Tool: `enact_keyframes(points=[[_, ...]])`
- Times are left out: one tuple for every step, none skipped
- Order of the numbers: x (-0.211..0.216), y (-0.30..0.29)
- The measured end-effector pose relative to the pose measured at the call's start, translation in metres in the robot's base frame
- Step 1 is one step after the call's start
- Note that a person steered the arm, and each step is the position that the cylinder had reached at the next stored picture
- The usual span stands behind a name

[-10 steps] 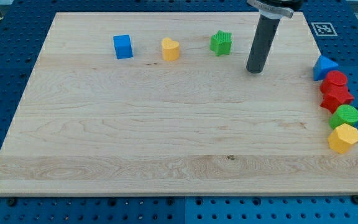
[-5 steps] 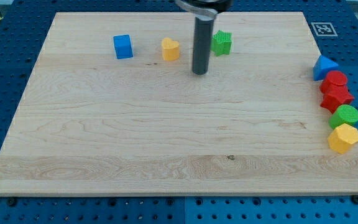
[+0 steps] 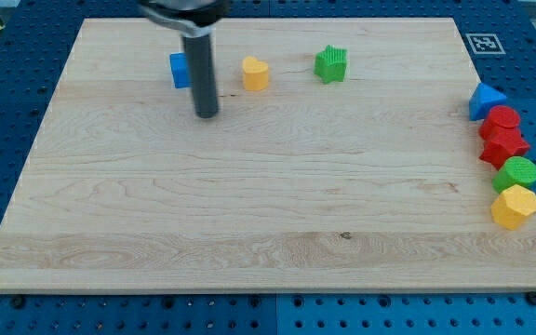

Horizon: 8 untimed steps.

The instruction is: Move the blue cube bottom left of the yellow heart

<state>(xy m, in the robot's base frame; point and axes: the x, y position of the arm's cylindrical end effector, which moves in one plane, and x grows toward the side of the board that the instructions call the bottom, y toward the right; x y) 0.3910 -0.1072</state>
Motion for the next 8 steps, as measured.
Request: enact_keyframes(points=[[-0.001,-0.059],[-0.024,-0.114],[-0.035,-0.125],[-0.043,-0.125],[-0.072,-0.125],[-0.085,-0.117],[-0.086,-0.085],[-0.067,-0.074]])
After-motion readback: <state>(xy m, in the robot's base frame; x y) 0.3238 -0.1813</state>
